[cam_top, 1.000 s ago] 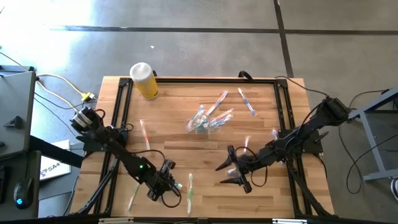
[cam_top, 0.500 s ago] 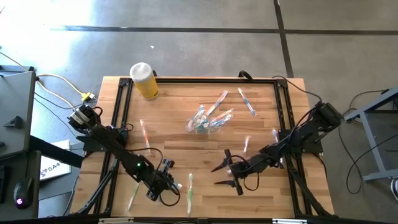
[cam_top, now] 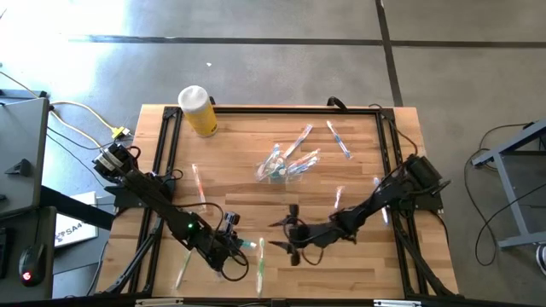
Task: Pick & Place toothbrushing station
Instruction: Put the blue mouthwash into the transparent organizer
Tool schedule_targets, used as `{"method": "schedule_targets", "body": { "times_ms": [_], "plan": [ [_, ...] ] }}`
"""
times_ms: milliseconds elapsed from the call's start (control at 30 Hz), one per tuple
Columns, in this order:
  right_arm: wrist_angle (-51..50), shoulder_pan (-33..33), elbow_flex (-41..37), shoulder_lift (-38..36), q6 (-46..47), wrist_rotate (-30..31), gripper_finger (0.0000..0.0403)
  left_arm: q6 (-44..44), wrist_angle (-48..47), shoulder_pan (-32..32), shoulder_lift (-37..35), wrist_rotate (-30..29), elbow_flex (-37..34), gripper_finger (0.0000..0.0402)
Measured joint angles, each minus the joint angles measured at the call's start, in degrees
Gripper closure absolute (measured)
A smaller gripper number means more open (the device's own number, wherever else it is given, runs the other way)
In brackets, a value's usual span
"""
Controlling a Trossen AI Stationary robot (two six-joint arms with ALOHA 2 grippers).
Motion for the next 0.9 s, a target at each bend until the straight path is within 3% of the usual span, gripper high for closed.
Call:
{"method": "schedule_targets", "body": {
  "times_ms": [233, 433, 700, 900],
  "plan": [
    [-9.5, -0.7, 5.7, 3.6, 8.9, -0.7, 0.0183, 1.6, -2.1, 0.0, 0.0, -3.6, 5.0, 0.0397],
    [-13.3, -0.2, 6.1, 3.1, 10.9, -1.7, 0.0154, 1.8, -4.0, 0.0, -0.1, -7.0, 6.5, 0.0398],
    [-14.3, -0.1, 6.2, 2.6, 15.1, -4.1, 0.0096, 1.4, -4.4, 0.0, -0.1, -8.9, 6.5, 0.0399],
    [-15.2, -0.8, 6.2, 2.6, 15.0, -4.9, 0.009, 1.4, -4.6, 0.0, -0.1, -7.7, 6.5, 0.0397]
  ]
}}
